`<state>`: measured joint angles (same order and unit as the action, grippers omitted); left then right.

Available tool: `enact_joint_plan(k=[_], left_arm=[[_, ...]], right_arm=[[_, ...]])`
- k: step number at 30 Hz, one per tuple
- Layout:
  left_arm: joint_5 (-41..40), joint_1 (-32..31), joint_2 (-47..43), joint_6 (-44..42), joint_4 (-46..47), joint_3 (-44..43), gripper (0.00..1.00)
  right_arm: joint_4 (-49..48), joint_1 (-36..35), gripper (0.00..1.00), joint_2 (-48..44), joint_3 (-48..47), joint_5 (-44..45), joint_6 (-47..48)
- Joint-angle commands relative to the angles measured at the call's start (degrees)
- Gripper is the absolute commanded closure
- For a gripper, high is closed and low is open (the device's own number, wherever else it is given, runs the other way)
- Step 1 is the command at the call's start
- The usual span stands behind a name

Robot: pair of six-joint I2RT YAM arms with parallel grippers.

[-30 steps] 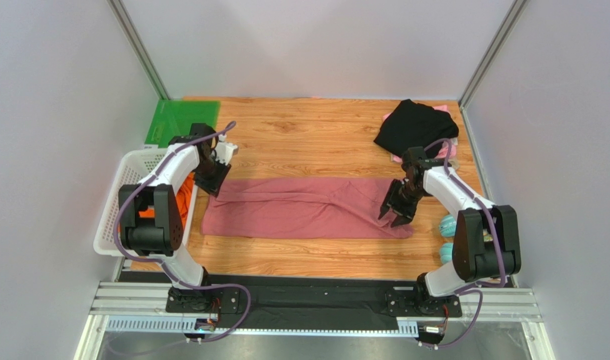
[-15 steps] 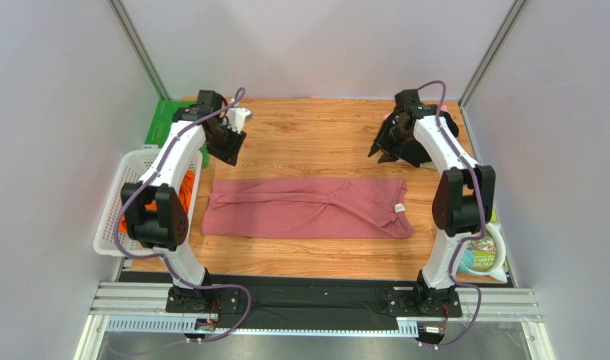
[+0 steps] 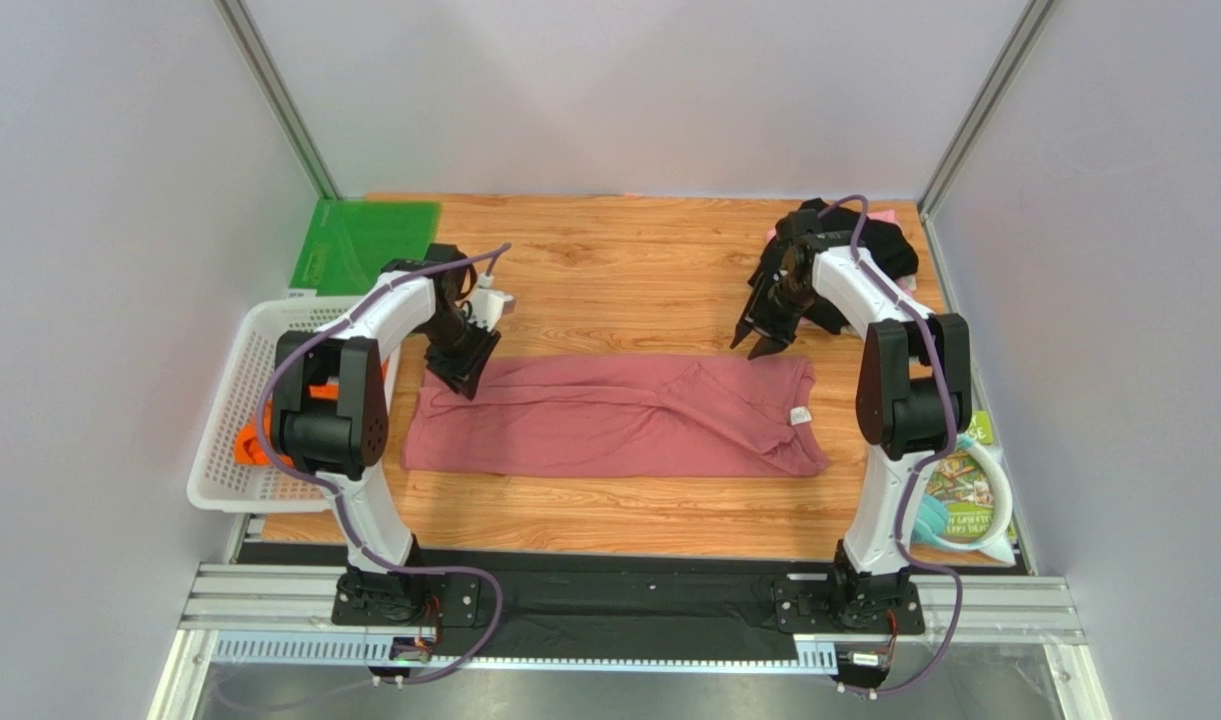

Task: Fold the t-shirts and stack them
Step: Fold the other side of the tshirt into a rectangle

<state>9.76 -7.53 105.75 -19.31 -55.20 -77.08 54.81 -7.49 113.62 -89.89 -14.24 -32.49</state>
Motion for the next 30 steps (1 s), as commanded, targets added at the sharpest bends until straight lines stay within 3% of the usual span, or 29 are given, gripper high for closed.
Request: enact_joint_plan(k=[1, 12, 19, 26, 30], left_arm=[[0.26, 0.06, -5.20, -0.29, 0.80, 3.06, 0.59], [5.62, 0.15, -9.34, -3.36, -4.04, 8.61, 0.62], [-2.70, 1.99, -9.52, 0.06, -3.25, -1.49, 0.62], [-7.48, 3.84, -7.33, 2.52, 0.18, -0.79, 0.57], [-7.30, 3.22, -3.55, 2.96, 1.67, -0.09, 0.59]], right_arm=[[-2.07, -0.34, 0.60, -1.21, 0.06, -0.62, 0.59], [-1.90, 0.19, 0.62, -3.41, 1.12, -0.52, 0.50], [-2.25, 0.10, 0.62, -4.10, 3.04, -1.05, 0.15], [-5.67, 0.10, 0.62, -9.38, 12.53, 0.44, -1.17], [-6.73, 0.28, 0.63, -7.46, 10.28, 0.62, -1.09]])
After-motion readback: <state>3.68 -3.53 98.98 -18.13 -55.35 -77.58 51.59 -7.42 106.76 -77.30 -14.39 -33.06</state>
